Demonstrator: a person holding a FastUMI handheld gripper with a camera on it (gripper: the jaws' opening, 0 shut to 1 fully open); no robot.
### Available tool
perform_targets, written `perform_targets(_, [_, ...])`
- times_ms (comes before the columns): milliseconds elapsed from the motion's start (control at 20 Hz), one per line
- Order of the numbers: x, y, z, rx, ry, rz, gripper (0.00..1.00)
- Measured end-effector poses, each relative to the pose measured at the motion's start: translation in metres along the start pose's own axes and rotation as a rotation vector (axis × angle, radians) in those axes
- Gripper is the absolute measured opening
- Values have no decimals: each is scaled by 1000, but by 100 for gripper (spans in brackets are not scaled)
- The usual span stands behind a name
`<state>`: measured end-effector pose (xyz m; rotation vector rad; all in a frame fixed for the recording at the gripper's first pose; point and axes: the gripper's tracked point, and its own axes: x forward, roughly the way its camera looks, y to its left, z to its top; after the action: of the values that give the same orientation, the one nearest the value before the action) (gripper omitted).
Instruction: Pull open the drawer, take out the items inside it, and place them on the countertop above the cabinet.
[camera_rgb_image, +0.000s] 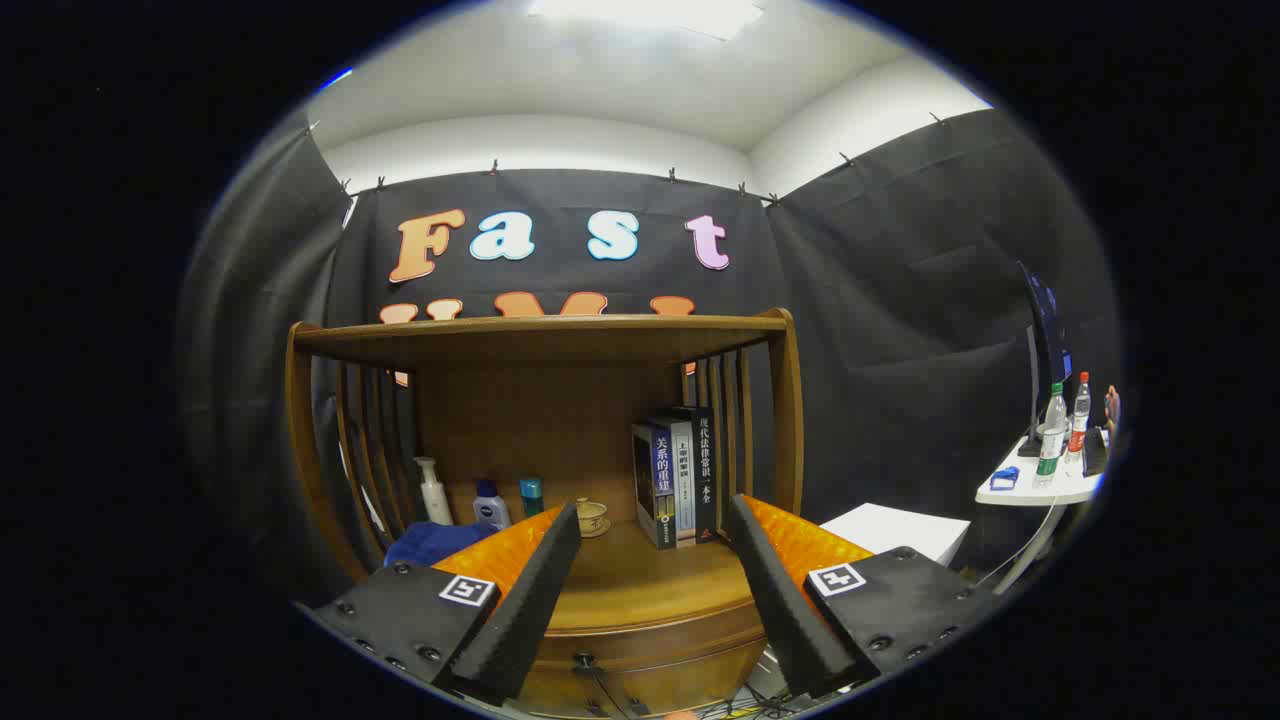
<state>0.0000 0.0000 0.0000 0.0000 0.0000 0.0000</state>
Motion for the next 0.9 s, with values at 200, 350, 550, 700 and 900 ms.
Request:
perform_targets(200, [0,0,-1,0,1,-1,98])
perform_targets(350, [0,1,-1,0,-1,1,98])
perform_targets(550, [-2,1,-4,-2,4,3,98])
perform_targets(700, [-2,0,-3,-1,3,0,98])
perform_targets(900, [-4,0,-2,3,-2,-1,98])
